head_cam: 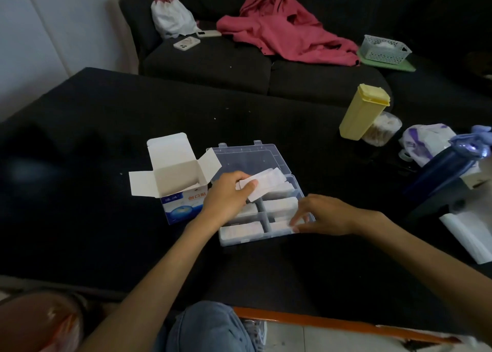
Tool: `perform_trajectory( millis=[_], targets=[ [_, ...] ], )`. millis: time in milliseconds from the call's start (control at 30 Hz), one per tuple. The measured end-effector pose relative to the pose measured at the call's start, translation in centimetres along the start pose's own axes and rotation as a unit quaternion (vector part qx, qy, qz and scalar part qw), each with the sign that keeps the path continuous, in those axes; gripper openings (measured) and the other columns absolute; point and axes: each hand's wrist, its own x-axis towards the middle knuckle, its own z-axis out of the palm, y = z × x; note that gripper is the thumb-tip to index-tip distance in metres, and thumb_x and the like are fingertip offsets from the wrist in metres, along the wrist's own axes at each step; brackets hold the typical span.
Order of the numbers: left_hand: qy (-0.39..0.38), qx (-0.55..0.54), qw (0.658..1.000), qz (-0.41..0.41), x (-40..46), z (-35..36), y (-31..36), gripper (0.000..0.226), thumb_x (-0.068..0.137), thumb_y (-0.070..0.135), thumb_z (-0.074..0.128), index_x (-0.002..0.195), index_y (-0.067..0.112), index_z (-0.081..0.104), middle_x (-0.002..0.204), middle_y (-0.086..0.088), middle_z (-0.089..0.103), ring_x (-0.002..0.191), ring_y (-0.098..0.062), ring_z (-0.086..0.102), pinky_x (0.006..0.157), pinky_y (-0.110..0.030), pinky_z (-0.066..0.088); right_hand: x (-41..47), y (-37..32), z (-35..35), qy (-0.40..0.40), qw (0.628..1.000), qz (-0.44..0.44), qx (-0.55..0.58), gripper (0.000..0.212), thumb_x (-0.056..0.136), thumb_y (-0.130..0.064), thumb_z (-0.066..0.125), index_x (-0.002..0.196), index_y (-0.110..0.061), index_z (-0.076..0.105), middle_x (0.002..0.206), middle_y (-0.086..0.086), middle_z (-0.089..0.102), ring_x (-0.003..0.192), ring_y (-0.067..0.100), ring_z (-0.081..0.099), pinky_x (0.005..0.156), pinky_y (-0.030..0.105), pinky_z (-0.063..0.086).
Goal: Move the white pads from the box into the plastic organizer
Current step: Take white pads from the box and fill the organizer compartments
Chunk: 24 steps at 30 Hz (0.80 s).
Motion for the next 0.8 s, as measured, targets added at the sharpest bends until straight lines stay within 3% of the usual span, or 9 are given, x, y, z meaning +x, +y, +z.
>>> perform_trajectory(
  millis=[100,233,300,400,500,600,800],
  targets=[
    [0.003,-0.006,1.000,0.003,0.0,0.0,0.0,0.027,0.095,0.031,0.051,0.117,0.017,0.060,0.097,0.009,0.055,0.073,-0.005,0.056,0.071,-0.027,0.048,0.3,0.1,-0.3,-0.010,1.000,-0.020,-0.004,0.021,0.085,-0.043,0.061,0.102,-0.031,0.068,0.107,-0.007,0.059,0.102,0.008,0.050,0.091,0.032,0.046],
    [0.007,-0.014,1.000,0.002,0.0,-0.1,-0.2,0.027,0.095,0.030,0.052,0.117,0.016,0.060,0.094,0.009,0.055,0.069,-0.003,0.055,0.066,-0.021,0.046,0.7,0.1,-1.2,-0.005,0.996,-0.039,0.082,0.014,0.085,-0.029,0.064,0.097,-0.024,0.072,0.088,-0.019,0.057,0.081,-0.002,0.054,0.068,0.010,0.042],
    [0.006,-0.018,1.000,0.001,0.0,-0.2,-0.3,0.027,0.095,0.030,0.052,0.116,0.016,0.060,0.092,0.010,0.054,0.068,-0.003,0.055,0.063,-0.018,0.045,0.7,0.2,-1.8,0.002,0.992,-0.039,0.123,0.016,0.087,-0.023,0.063,0.098,-0.017,0.072,0.082,-0.023,0.055,0.074,-0.006,0.053,0.061,0.004,0.039],
    [0.007,-0.027,1.000,-0.001,-0.1,-0.4,-0.5,0.026,0.095,0.029,0.052,0.116,0.015,0.061,0.092,0.009,0.055,0.068,-0.004,0.056,0.060,-0.017,0.042,0.7,0.5,-2.4,0.062,0.988,-0.037,0.139,0.016,0.084,-0.025,0.066,0.096,-0.016,0.073,0.082,-0.018,0.057,0.075,0.001,0.055,0.062,0.009,0.040],
    [0.009,-0.031,0.999,-0.001,-0.1,-0.6,-0.7,0.027,0.095,0.029,0.052,0.116,0.015,0.060,0.097,0.005,0.058,0.069,-0.005,0.055,0.060,-0.016,0.041,1.0,0.1,-1.8,0.124,0.991,-0.046,0.034,0.016,0.082,-0.035,0.067,0.093,-0.025,0.073,0.087,-0.013,0.059,0.077,0.003,0.053,0.065,0.012,0.042],
    [0.005,-0.026,1.000,-0.005,-0.2,-0.5,-0.9,0.027,0.095,0.029,0.052,0.117,0.016,0.060,0.097,0.007,0.055,0.069,-0.004,0.055,0.060,-0.014,0.041,1.3,-0.4,-0.5,0.156,0.983,-0.078,-0.063,0.015,0.085,-0.037,0.063,0.092,-0.028,0.072,0.093,-0.010,0.061,0.086,0.004,0.054,0.075,0.024,0.051],
    [-0.007,-0.023,1.000,-0.008,-0.3,-0.8,-1.1,0.026,0.095,0.030,0.052,0.116,0.016,0.060,0.096,0.005,0.058,0.068,-0.005,0.056,0.062,-0.017,0.044,2.2,0.1,0.2,0.048,0.998,-0.048,-0.009,0.014,0.086,-0.036,0.061,0.095,-0.031,0.070,0.096,-0.010,0.062,0.089,0.004,0.055,0.084,0.026,0.049]
  ],
)
